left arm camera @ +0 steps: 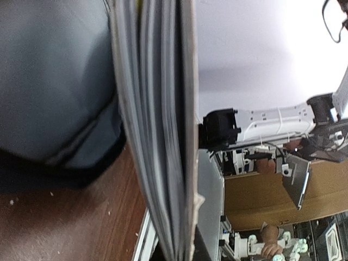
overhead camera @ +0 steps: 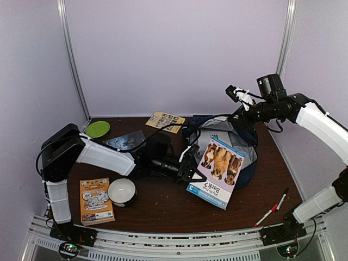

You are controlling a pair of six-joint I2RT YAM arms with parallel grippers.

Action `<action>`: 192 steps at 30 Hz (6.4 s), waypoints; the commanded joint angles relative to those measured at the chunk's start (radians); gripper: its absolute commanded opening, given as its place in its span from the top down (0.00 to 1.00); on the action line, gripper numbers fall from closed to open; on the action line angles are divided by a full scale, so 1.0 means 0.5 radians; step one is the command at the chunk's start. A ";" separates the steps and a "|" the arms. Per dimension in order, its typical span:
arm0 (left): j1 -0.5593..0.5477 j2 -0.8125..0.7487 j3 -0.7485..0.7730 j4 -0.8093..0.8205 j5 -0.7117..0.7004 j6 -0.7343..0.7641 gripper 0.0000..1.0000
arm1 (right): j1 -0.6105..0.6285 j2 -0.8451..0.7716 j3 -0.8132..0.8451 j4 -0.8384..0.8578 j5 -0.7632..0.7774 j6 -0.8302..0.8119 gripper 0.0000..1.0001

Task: Pack the student bag
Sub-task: Place the book in the largest pocket of the bag, then adjust the book in the largest pocket of the bag, then place the largest pocket of the student bag, then adjust the book at the corner of the board.

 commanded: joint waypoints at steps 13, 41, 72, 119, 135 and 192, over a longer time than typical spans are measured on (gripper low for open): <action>0.330 0.666 0.865 0.122 -0.238 -0.485 1.00 | 0.226 -0.280 -0.093 0.125 -0.189 -0.077 1.00; 0.465 0.663 1.390 -1.209 -0.391 0.215 0.42 | 0.252 -0.425 -0.327 -0.153 -0.184 -0.610 1.00; 0.061 -0.298 0.283 -1.254 -1.372 1.849 0.68 | 0.192 -0.338 -0.241 -0.172 -0.323 -0.496 1.00; -0.193 0.863 1.668 -1.560 -2.010 3.566 1.00 | 0.186 -0.352 -0.251 -0.248 -0.474 -0.454 1.00; -0.464 -0.281 0.322 -1.381 -2.077 2.792 0.75 | 0.042 -0.136 -0.458 -0.301 -0.538 -0.612 0.78; 1.277 1.493 2.800 -1.807 -1.261 0.745 0.02 | 0.043 -0.072 -0.735 0.329 -0.564 0.086 0.13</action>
